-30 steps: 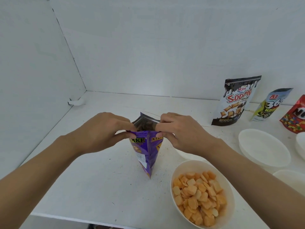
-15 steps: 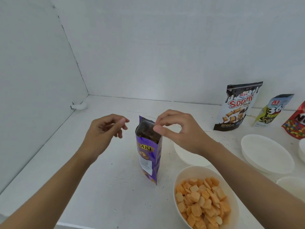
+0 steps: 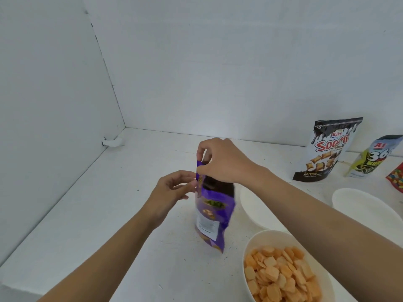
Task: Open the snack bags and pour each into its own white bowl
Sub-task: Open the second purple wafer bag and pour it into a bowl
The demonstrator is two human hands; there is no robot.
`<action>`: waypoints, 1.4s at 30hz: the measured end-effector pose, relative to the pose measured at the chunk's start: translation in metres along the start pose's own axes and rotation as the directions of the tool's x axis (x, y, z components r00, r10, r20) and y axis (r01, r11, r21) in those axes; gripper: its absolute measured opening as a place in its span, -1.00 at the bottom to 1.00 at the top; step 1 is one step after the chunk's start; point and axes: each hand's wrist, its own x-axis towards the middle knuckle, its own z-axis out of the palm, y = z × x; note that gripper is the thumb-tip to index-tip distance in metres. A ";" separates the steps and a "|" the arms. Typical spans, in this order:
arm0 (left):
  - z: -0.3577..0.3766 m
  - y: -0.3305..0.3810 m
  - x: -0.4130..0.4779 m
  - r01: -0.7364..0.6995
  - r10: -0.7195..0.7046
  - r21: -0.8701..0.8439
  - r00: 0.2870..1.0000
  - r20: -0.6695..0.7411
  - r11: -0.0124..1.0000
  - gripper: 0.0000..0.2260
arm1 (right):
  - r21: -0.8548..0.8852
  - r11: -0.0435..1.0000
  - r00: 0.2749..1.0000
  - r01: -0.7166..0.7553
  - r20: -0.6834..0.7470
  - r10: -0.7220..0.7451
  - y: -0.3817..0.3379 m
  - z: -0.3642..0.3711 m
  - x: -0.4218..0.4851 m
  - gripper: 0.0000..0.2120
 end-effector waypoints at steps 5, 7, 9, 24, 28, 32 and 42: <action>0.000 -0.019 -0.005 -0.034 0.032 0.061 0.999 0.038 0.998 -0.92 | 0.009 0.996 0.995 0.092 0.041 -0.092 0.009 -0.009 0.004 -0.81; 0.005 -0.032 -0.005 -0.064 0.062 0.069 0.998 0.033 0.996 -0.93 | 0.053 0.988 0.986 0.147 0.075 -0.150 0.013 -0.009 0.003 -0.81; 0.009 -0.043 -0.005 -0.081 0.080 0.086 0.997 0.009 0.993 -0.93 | 0.085 0.977 0.975 0.197 0.087 -0.204 0.015 -0.007 -0.001 -0.80; 0.028 -0.079 -0.014 -0.176 0.190 0.138 0.977 -0.096 0.975 -0.88 | -0.361 0.868 0.914 0.341 -0.090 -0.397 0.017 0.006 -0.008 -0.79; 0.025 -0.072 -0.018 -0.233 0.250 0.117 0.952 -0.174 0.966 -0.86 | -0.287 0.909 0.927 0.302 -0.132 -0.350 0.018 0.001 -0.013 -0.77; 0.017 -0.033 -0.014 -0.343 0.358 0.105 0.901 -0.244 0.933 -0.85 | -0.030 0.969 0.901 0.245 -0.362 -0.239 0.015 -0.017 -0.022 -0.81; 0.033 0.071 -0.001 -0.585 0.616 0.228 0.782 -0.096 0.778 -0.88 | 0.238 0.935 0.758 0.264 -0.650 -0.048 0.021 -0.083 -0.062 -0.88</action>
